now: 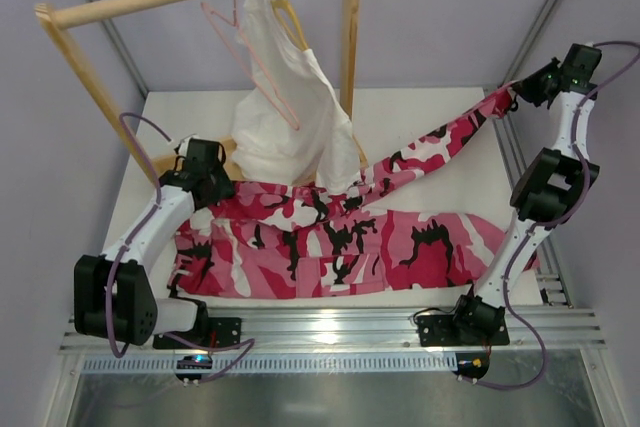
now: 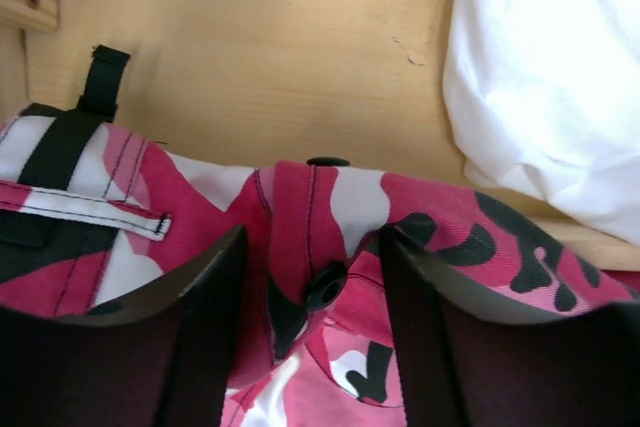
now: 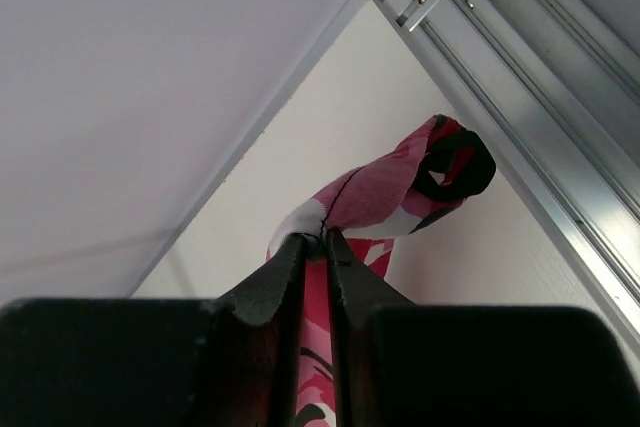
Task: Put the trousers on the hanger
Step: Fold the trousers
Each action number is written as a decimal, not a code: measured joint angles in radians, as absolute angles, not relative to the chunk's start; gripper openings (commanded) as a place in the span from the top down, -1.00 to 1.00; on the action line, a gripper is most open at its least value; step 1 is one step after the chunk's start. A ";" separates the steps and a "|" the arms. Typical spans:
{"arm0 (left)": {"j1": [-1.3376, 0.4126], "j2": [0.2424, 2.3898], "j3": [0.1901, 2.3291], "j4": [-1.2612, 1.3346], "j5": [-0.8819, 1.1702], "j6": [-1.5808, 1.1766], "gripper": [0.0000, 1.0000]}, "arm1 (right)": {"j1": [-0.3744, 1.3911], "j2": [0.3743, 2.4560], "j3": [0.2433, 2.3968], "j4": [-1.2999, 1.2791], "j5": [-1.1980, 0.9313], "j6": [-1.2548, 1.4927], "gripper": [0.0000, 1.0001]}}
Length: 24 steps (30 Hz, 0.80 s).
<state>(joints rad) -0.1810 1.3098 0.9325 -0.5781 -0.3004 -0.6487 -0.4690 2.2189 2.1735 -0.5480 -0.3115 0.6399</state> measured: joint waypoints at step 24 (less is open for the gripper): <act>-0.181 1.340 1.034 -0.646 -0.189 -0.625 -0.40 | -0.281 1.971 1.776 -0.810 0.054 0.646 0.04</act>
